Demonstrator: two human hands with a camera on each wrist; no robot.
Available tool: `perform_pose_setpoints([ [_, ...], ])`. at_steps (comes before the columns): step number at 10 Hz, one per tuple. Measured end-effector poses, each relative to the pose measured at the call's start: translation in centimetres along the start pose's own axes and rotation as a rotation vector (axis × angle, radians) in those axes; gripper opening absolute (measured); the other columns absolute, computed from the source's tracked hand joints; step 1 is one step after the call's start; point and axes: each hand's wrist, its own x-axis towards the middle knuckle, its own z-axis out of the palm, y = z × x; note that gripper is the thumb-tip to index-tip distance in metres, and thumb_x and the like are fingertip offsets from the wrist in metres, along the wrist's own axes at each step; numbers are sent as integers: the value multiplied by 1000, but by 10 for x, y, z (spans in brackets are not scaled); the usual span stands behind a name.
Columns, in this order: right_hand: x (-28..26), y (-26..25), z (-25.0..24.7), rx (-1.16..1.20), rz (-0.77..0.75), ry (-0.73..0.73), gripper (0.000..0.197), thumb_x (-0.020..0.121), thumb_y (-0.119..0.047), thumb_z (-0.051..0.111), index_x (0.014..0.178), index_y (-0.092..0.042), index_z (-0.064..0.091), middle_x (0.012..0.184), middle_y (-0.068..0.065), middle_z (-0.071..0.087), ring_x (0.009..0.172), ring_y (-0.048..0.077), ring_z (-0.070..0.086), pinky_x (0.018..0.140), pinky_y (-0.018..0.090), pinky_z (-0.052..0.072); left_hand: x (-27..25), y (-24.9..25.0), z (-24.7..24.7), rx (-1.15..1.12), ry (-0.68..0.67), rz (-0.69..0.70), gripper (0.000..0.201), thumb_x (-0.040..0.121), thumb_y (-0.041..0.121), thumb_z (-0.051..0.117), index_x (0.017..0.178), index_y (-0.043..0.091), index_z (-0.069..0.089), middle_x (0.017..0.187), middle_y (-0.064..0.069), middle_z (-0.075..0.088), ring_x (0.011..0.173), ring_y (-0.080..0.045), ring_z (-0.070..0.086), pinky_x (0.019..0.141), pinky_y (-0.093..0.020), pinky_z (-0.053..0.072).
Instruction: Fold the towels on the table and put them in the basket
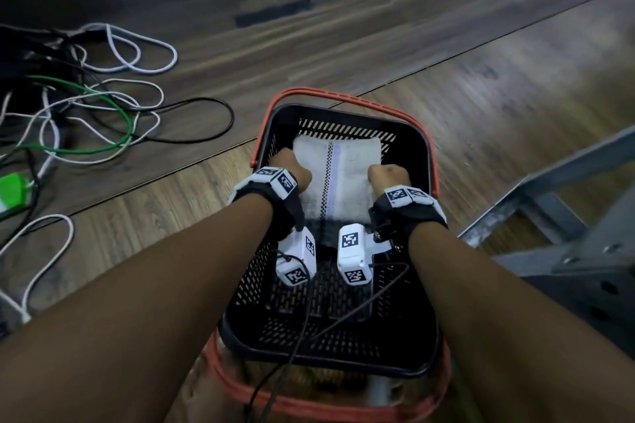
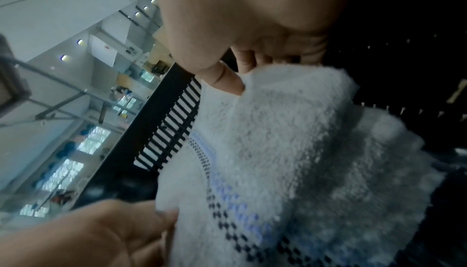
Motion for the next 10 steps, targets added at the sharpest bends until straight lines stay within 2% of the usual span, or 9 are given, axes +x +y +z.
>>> perform_pose_setpoints([
  [1, -4, -4, 8, -245, -63, 81, 30, 81, -11, 49, 109, -1, 50, 111, 20, 53, 91, 31, 56, 67, 31, 43, -5, 0, 4, 22, -9, 77, 48, 89, 3, 46, 136, 1, 36, 131, -21, 50, 116, -35, 51, 85, -34, 43],
  [2, -10, -8, 27, -542, -414, 328, 52, 76, -11, 51, 128, -8, 41, 132, 15, 43, 120, 34, 41, 89, 44, 40, -6, -1, 14, 115, 24, 236, 67, 91, 4, 42, 148, 5, 6, 156, -18, 12, 141, -34, 23, 112, -41, 30],
  [3, -10, 6, 47, -656, -595, 327, 57, 85, -22, 45, 139, -10, 33, 149, 12, 32, 139, 27, 25, 102, 45, 31, 0, -7, 28, 288, 80, 309, 63, 98, 18, 35, 149, 12, -2, 159, -6, -9, 146, -30, 1, 112, -51, 28],
  [4, 0, 40, 60, -713, -554, 272, 61, 94, -36, 33, 148, -12, 16, 159, 7, 7, 147, 20, 2, 113, 46, 22, 8, -21, 50, 358, 176, 359, 58, 100, 30, 23, 149, 16, -4, 159, -3, -9, 146, -30, -1, 110, -50, 30],
  [6, 23, 68, 78, -530, -663, 421, 65, 91, -37, 35, 148, -11, 18, 159, 9, 11, 147, 20, 7, 110, 38, 30, 27, -43, 85, 351, 346, 458, 57, 99, 35, 18, 150, 21, -4, 160, -1, -4, 146, -31, 7, 107, -43, 33],
  [7, 22, 67, 79, -539, -663, 433, 65, 91, -38, 34, 149, -12, 17, 159, 8, 10, 147, 20, 6, 109, 36, 31, 28, -39, 83, 383, 311, 448, 57, 99, 35, 17, 149, 20, -7, 159, -2, -9, 146, -31, 5, 108, -41, 32],
  [8, 13, 60, 70, -570, -590, 284, 67, 93, -39, 37, 150, -13, 12, 160, 6, 2, 147, 18, -2, 108, 40, 32, 19, -32, 75, 459, 221, 373, 57, 100, 35, 16, 149, 18, -8, 159, -2, -9, 145, -34, 4, 107, -43, 32],
  [9, -2, 40, 47, -708, -456, 44, 63, 93, -39, 39, 147, -13, 19, 159, 8, 5, 147, 21, 3, 108, 45, 31, 0, -18, 45, 557, 49, 258, 52, 99, 28, 27, 147, 8, 19, 157, -12, 12, 136, -37, 29, 97, -46, 39],
  [10, -35, 29, 15, -774, -392, -239, 35, 91, -37, 43, 109, -8, 52, 130, 19, 52, 109, 33, 53, 84, 37, 45, -45, -2, 12, 588, -120, 267, 31, 96, 19, 39, 116, 2, 58, 128, -18, 55, 110, -34, 57, 86, -39, 46],
])
